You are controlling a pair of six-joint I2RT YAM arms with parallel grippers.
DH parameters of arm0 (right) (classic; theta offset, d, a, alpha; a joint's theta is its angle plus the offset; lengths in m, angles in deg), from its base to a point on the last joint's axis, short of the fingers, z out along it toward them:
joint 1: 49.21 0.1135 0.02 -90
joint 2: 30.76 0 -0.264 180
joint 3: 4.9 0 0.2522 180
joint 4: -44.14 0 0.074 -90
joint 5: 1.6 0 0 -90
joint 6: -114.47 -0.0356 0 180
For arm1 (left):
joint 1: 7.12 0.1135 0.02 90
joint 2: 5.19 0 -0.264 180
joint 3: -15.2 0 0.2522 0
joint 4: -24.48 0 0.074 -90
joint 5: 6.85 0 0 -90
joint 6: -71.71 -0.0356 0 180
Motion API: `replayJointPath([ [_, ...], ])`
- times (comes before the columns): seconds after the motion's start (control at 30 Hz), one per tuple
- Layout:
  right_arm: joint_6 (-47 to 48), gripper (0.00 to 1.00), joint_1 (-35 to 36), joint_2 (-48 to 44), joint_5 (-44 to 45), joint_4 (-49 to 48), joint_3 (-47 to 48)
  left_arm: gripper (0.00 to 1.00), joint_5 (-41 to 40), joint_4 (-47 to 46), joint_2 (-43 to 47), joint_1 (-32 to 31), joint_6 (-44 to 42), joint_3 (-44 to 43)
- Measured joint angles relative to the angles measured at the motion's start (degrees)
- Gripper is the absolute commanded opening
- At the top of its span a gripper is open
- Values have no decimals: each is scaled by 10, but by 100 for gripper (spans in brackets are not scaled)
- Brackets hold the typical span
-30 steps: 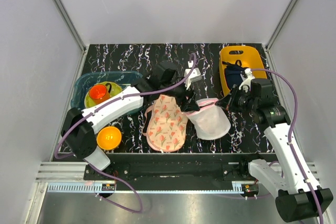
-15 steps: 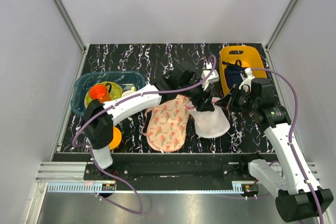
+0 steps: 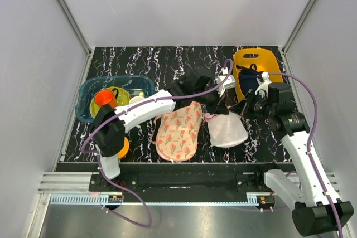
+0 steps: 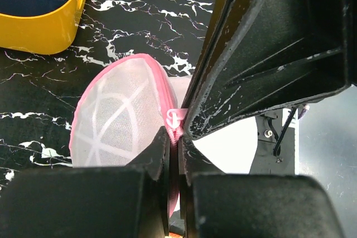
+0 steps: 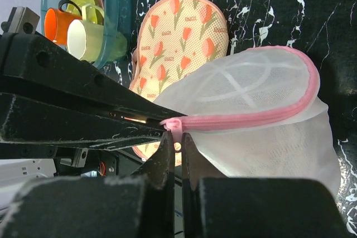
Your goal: Unzip the laundry bag and remove the bra
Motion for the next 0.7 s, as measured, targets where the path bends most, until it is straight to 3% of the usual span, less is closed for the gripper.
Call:
replayJointPath([
  [0.3,8,0,-21,-3,21,20,2,0,4,-4,27,-1,-55,40],
  [0.7,20,0,-72,10,-37,32,9,0,6,22,94,8,-141,78],
])
